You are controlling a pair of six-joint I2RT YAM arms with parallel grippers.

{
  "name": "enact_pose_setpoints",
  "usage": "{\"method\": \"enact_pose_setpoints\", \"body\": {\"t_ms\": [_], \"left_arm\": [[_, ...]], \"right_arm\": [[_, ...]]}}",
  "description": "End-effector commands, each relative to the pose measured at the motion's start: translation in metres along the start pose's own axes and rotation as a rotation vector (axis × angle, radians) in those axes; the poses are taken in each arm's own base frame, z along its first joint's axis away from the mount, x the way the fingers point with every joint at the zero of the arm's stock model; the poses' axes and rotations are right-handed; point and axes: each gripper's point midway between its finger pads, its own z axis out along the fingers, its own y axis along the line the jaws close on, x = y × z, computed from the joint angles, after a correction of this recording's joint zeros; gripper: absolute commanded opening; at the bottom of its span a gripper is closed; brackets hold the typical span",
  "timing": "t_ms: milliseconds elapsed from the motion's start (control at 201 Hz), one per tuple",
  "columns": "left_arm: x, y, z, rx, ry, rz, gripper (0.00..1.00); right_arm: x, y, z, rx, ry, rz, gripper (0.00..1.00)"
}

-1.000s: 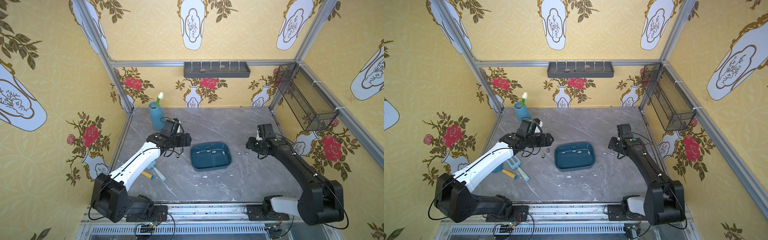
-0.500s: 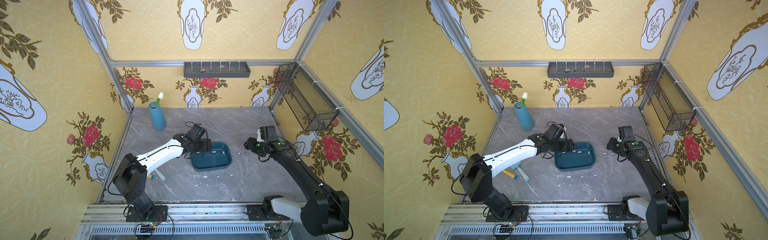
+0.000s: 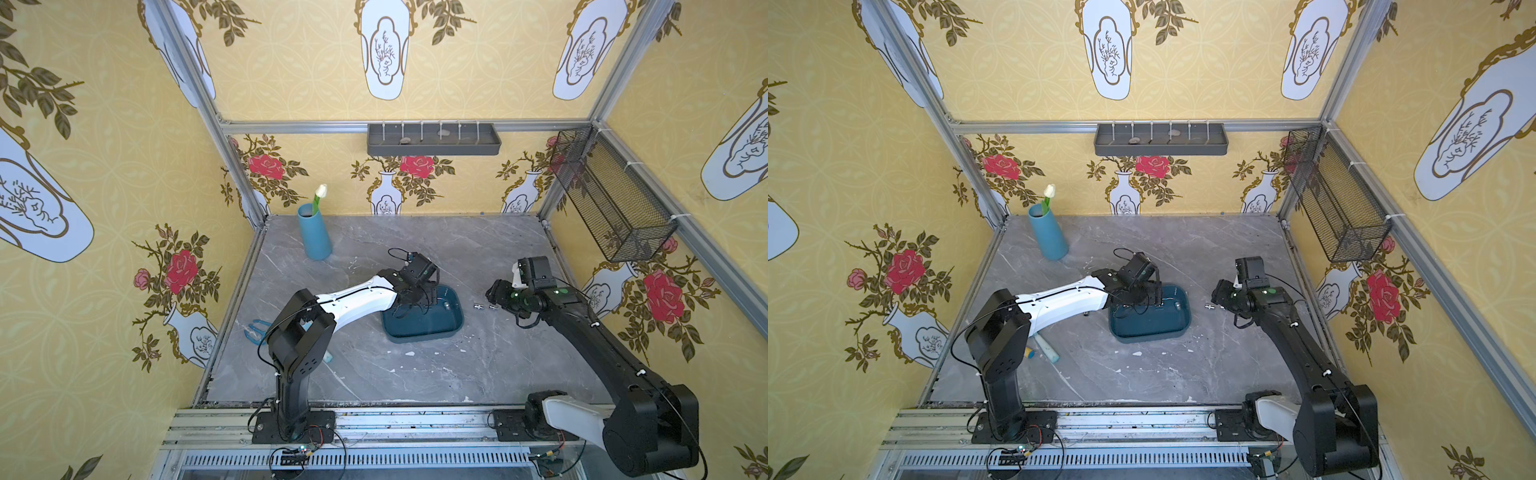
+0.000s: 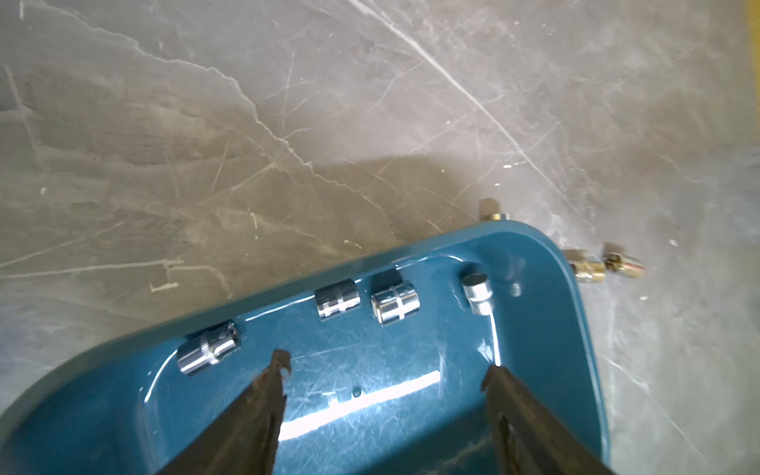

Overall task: Take out the socket from the storage box
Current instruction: Pick up the socket head from the storage box.

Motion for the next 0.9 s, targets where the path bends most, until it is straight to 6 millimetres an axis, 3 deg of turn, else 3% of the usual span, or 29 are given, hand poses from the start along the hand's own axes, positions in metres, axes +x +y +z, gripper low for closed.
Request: {"method": "enact_pose_setpoints", "body": {"t_ms": [0,259,891], "left_arm": [[-0.002,0.000,0.009,-0.027,-0.021,-0.004,0.79],[0.008,-0.007,0.030,-0.054,-0.005,0.007,0.68],[0.027,-0.005,0.058,-0.123,0.031,-0.001,0.57]], "right_arm": [[-0.003,0.003,0.000,-0.016,-0.017,0.009,0.67],[0.001,0.000,0.002,-0.013,-0.016,0.010,0.67],[0.005,-0.005,0.002,-0.004,-0.019,0.005,0.67]]}}
